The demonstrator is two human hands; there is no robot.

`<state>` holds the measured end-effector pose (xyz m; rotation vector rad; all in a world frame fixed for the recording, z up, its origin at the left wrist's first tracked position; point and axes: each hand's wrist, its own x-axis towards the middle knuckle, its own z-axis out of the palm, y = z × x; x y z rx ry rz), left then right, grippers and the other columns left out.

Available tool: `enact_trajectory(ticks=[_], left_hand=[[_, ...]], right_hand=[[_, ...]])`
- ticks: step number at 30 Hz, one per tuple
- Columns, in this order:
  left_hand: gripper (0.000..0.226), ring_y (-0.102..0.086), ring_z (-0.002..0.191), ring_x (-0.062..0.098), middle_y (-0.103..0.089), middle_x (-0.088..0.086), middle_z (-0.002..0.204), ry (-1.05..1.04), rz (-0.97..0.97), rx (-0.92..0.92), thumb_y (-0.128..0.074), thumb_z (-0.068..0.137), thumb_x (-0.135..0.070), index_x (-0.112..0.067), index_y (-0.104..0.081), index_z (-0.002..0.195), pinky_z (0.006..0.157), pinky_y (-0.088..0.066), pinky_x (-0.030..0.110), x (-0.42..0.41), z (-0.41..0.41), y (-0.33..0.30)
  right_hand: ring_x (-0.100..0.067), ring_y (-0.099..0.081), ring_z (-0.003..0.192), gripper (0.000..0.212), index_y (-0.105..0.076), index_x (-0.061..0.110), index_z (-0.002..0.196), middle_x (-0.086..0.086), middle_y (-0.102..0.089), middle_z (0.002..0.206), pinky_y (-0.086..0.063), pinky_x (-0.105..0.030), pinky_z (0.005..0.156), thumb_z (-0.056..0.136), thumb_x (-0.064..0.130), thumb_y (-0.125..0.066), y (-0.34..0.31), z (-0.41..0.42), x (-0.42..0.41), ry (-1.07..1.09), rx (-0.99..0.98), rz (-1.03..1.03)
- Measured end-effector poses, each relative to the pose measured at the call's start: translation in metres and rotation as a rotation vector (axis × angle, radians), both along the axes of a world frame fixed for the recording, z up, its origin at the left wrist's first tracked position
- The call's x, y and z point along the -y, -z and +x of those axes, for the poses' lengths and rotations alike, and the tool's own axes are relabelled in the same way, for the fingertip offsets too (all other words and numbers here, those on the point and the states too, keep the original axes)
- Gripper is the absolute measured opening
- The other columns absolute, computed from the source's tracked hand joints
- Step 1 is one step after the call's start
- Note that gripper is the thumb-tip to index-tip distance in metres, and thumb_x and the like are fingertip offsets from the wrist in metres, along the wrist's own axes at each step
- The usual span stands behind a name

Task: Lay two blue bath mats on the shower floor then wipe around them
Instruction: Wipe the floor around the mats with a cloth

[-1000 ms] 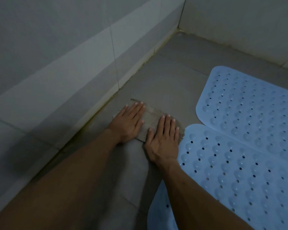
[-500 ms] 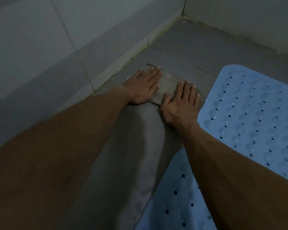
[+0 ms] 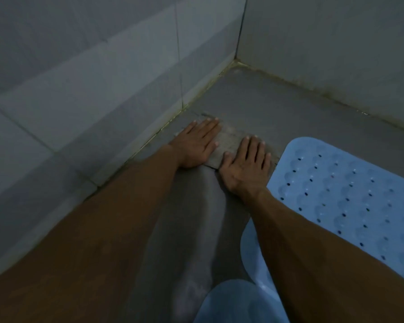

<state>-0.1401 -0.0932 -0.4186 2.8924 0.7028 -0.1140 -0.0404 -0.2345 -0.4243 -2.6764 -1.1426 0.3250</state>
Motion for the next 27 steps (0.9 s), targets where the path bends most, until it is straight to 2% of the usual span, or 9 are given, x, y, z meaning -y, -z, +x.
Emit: enact_trajectory(ticks=[5, 9, 12, 14, 16, 23, 27], left_hand=[[0.059, 0.002, 0.150, 0.014, 0.003, 0.001, 0.163, 0.019, 0.071, 0.017, -0.012, 0.103, -0.041, -0.017, -0.002, 0.156, 0.121, 0.001, 0.039, -0.009, 0.006, -0.001], [0.059, 0.001, 0.150, 0.013, 0.000, 0.000, 0.163, 0.029, 0.049, 0.036, -0.012, 0.103, -0.042, -0.018, -0.004, 0.156, 0.122, -0.003, 0.040, -0.014, 0.008, 0.003], [0.057, 0.000, 0.150, 0.013, 0.000, -0.002, 0.163, 0.036, 0.052, 0.047, -0.017, 0.104, -0.039, -0.019, -0.005, 0.156, 0.121, -0.001, 0.037, -0.022, 0.014, 0.004], [0.058, 0.004, 0.149, 0.012, 0.004, -0.004, 0.163, 0.007, 0.021, 0.032, -0.012, 0.103, -0.042, -0.020, -0.002, 0.156, 0.121, 0.002, 0.035, -0.034, 0.023, 0.001], [0.060, 0.006, 0.149, 0.011, 0.006, -0.004, 0.163, -0.026, 0.014, 0.017, -0.006, 0.101, -0.045, -0.021, 0.000, 0.156, 0.121, 0.002, 0.036, -0.051, 0.036, 0.000], [0.059, 0.007, 0.149, 0.010, 0.005, -0.005, 0.163, -0.026, 0.045, -0.043, -0.007, 0.102, -0.045, -0.023, 0.001, 0.155, 0.122, 0.000, 0.037, -0.090, 0.070, 0.000], [0.059, 0.006, 0.149, 0.011, 0.006, -0.005, 0.163, -0.050, 0.050, -0.063, -0.009, 0.102, -0.043, -0.022, 0.003, 0.155, 0.121, 0.002, 0.035, -0.092, 0.088, -0.003]], right_hand=[[-0.022, 0.015, 0.151, 0.071, 0.002, 0.013, 0.158, -0.006, 0.010, 0.166, 0.013, -0.043, 0.121, 0.099, 0.049, -0.015, -0.007, 0.004, -0.004, -0.006, -0.054, -0.017], [-0.024, 0.009, 0.152, 0.070, -0.004, 0.012, 0.158, -0.008, 0.003, 0.166, 0.008, -0.045, 0.122, 0.100, 0.048, -0.017, -0.007, 0.001, -0.003, 0.019, 0.003, 0.041], [-0.025, 0.012, 0.152, 0.070, -0.001, 0.010, 0.158, -0.009, 0.006, 0.166, 0.012, -0.044, 0.121, 0.101, 0.048, -0.015, -0.005, 0.003, -0.008, -0.018, -0.003, 0.044], [-0.026, 0.012, 0.152, 0.071, -0.002, 0.009, 0.158, -0.010, 0.006, 0.166, 0.013, -0.045, 0.121, 0.101, 0.048, -0.016, -0.001, 0.011, -0.021, -0.029, 0.003, 0.063], [-0.026, 0.009, 0.152, 0.073, -0.005, 0.008, 0.158, -0.011, 0.002, 0.166, 0.010, -0.046, 0.121, 0.100, 0.048, -0.022, 0.002, 0.022, -0.041, -0.021, 0.010, 0.087], [-0.033, -0.013, 0.151, 0.073, -0.024, 0.002, 0.154, -0.018, -0.019, 0.162, -0.002, -0.049, 0.121, 0.096, 0.044, -0.038, 0.004, 0.056, -0.081, 0.003, -0.018, 0.139], [-0.030, 0.001, 0.153, 0.073, -0.012, 0.005, 0.157, -0.014, -0.005, 0.165, 0.007, -0.046, 0.121, 0.099, 0.043, -0.034, 0.004, 0.094, -0.089, -0.095, -0.036, 0.144]])
